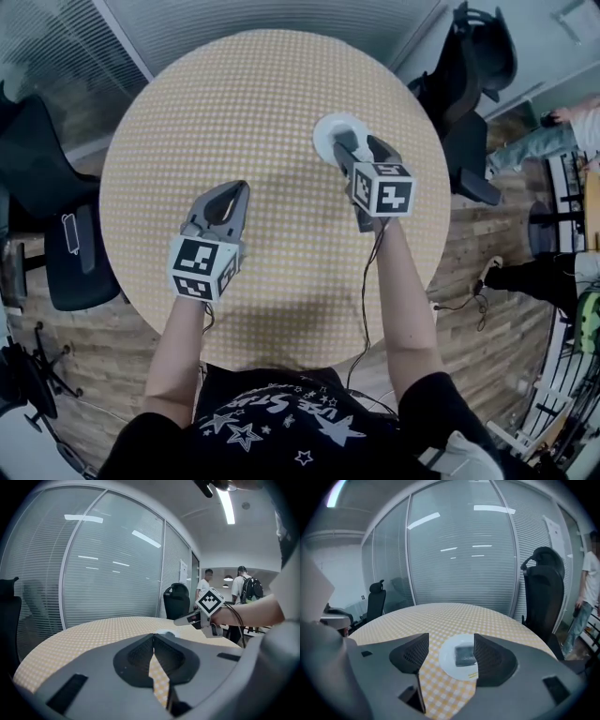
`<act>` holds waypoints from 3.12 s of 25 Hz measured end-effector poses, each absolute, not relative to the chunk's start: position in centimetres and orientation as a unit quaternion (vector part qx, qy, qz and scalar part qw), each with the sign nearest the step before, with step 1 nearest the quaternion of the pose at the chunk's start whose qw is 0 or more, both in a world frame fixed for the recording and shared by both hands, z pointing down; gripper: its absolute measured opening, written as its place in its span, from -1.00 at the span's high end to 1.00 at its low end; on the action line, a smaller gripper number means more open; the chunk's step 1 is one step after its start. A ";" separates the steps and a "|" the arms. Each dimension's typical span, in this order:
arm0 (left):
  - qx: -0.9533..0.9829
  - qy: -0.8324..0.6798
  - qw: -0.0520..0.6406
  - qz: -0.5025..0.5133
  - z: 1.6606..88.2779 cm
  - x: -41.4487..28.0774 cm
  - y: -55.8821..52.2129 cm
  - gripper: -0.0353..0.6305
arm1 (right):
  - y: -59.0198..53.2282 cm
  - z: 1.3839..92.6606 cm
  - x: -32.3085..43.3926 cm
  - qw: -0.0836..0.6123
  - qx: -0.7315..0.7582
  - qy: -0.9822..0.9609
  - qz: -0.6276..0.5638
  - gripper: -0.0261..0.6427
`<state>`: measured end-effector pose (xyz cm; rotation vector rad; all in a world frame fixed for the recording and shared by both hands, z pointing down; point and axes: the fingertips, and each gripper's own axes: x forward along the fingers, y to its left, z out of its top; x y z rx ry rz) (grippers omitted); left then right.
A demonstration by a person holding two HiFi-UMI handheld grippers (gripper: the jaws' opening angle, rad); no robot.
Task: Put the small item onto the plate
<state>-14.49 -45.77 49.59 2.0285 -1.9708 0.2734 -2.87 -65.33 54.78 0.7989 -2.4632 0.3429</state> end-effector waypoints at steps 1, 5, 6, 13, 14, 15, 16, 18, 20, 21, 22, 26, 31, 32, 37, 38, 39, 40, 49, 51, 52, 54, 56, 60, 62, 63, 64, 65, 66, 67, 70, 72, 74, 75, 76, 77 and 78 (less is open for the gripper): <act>0.709 -0.683 0.149 0.093 49.2 -14.4 -45.3 0.87 | -64.4 53.8 -2.8 0.253 0.295 -0.912 0.127 0.02; 0.727 -0.668 0.135 0.088 47.6 -14.2 -43.8 0.87 | -60.7 49.7 -2.5 0.214 0.298 -0.922 0.124 0.03; 0.732 -0.664 0.128 0.084 47.0 -14.2 -43.6 0.87 | -59.7 48.7 -2.4 0.203 0.300 -0.924 0.122 0.07; 0.760 -0.638 0.106 0.061 43.6 -14.5 -38.7 0.87 | -49.8 43.5 -2.9 0.148 0.306 -0.933 0.119 0.42; 0.765 -0.634 0.103 0.058 43.2 -14.6 -37.9 0.87 | -48.4 42.7 -3.1 0.142 0.307 -0.934 0.118 0.44; 0.770 -0.628 0.097 0.056 42.7 -14.8 -37.2 0.87 | -47.0 42.1 -3.5 0.137 0.306 -0.934 0.118 0.47; 0.776 -0.622 0.092 0.054 42.3 -15.1 -36.6 0.87 | -45.6 41.5 -3.9 0.133 0.305 -0.936 0.118 0.49; 0.786 -0.610 0.084 0.052 41.8 -15.4 -35.4 0.87 | -42.7 40.5 -4.7 0.122 0.301 -0.938 0.120 0.54; 0.796 -0.598 0.078 0.049 41.3 -15.5 -34.2 0.87 | -40.1 39.5 -5.2 0.110 0.303 -0.939 0.118 0.61; 0.802 -0.591 0.075 0.047 41.0 -15.5 -33.6 0.87 | -38.9 39.1 -5.4 0.105 0.306 -0.939 0.116 0.67; 0.807 -0.584 0.073 0.044 40.8 -15.4 -33.0 0.87 | -37.8 38.8 -5.4 0.101 0.310 -0.938 0.114 0.71; 0.826 -0.559 0.066 0.040 40.4 -14.9 -30.7 0.87 | -33.8 38.5 -5.0 0.098 0.336 -0.931 0.104 0.79; 0.840 -0.536 0.072 0.040 40.8 -14.0 -28.7 0.87 | -30.4 38.0 -3.4 0.074 0.366 -0.921 0.109 0.83; 0.842 -0.533 0.073 0.041 40.9 -13.7 -28.3 0.87 | -29.8 37.9 -2.9 0.068 0.371 -0.920 0.111 0.83; 0.845 -0.529 0.062 0.038 40.0 -11.4 -25.4 0.87 | -26.1 37.1 -0.3 0.045 0.371 -0.920 0.115 0.84; 0.846 -0.529 0.057 0.037 39.7 -10.8 -24.7 0.87 | -25.1 36.8 0.3 0.042 0.369 -0.921 0.115 0.84; 0.846 -0.530 0.054 0.036 39.4 -10.1 -24.0 0.87 | -24.1 36.6 1.0 0.039 0.366 -0.922 0.115 0.85; 0.846 -0.530 0.052 0.036 39.2 -9.3 -23.2 0.87 | -23.1 36.5 1.8 0.037 0.365 -0.923 0.115 0.85; 0.847 -0.526 0.050 0.060 38.8 -0.5 -13.4 0.87 | -13.1 36.7 10.2 0.023 0.350 -0.927 0.133 0.85; 0.844 -0.530 0.052 0.064 38.9 0.8 -10.8 0.87 | -11.1 37.3 11.3 0.019 0.342 -0.929 0.142 0.85; 0.843 -0.532 0.053 0.065 39.0 1.3 -9.6 0.87 | -10.3 37.7 11.7 0.017 0.340 -0.929 0.146 0.85; 0.840 -0.535 0.054 0.071 39.2 1.6 -7.8 0.87 | -9.0 38.4 12.1 0.014 0.335 -0.929 0.155 0.85; 0.837 -0.539 0.055 0.079 39.4 1.3 -6.8 0.87 | -8.3 38.8 12.1 0.013 0.330 -0.929 0.164 0.85; 0.835 -0.541 0.055 0.087 39.5 0.5 -5.6 0.87 | -7.1 39.1 11.9 0.014 0.331 -0.928 0.169 0.84; 0.838 -0.536 0.049 0.086 39.4 0.4 -5.4 0.87 | -6.8 39.0 11.9 0.014 0.338 -0.926 0.167 0.85; 0.841 -0.533 0.047 0.085 39.4 0.4 -5.3 0.87 | -6.8 39.0 11.8 0.016 0.343 -0.925 0.166 0.85; 0.843 -0.530 0.047 0.083 39.4 0.4 -5.1 0.87 | -6.7 39.0 11.7 0.018 0.347 -0.923 0.165 0.85; 0.845 -0.526 0.049 0.081 39.5 0.3 -4.8 0.87 | -6.6 39.1 11.5 0.021 0.352 -0.921 0.163 0.84; 0.847 -0.523 0.052 0.078 39.6 0.2 -4.4 0.87 | -6.3 39.2 11.3 0.022 0.355 -0.920 0.163 0.85; 0.850 -0.519 0.053 0.075 39.7 -0.1 -4.0 0.87 | -6.0 39.2 10.9 0.024 0.359 -0.919 0.163 0.84; 0.857 -0.509 0.052 0.069 39.7 -1.5 -2.8 0.87 | -4.9 39.1 9.5 0.031 0.372 -0.915 0.152 0.84; 0.861 -0.502 0.050 0.064 39.4 -3.0 -1.9 0.87 | -4.1 38.5 8.1 0.031 0.381 -0.913 0.144 0.85; 0.866 -0.494 0.046 0.058 39.0 -4.6 -1.1 0.87 | -3.1 37.9 6.5 0.030 0.388 -0.911 0.136 0.84; 0.869 -0.490 0.044 0.056 38.8 -5.5 -0.7 0.87 | -2.6 37.6 5.6 0.033 0.392 -0.910 0.131 0.84; 0.871 -0.486 0.043 0.054 38.6 -6.4 -0.4 0.87 | -2.2 37.3 4.7 0.036 0.396 -0.909 0.126 0.84; 0.874 -0.482 0.042 0.051 38.4 -7.3 0.0 0.87 | -1.7 37.1 3.8 0.040 0.399 -0.908 0.121 0.84; 0.876 -0.478 0.041 0.048 38.2 -8.2 0.3 0.87 | -1.2 36.9 2.8 0.044 0.402 -0.907 0.117 0.84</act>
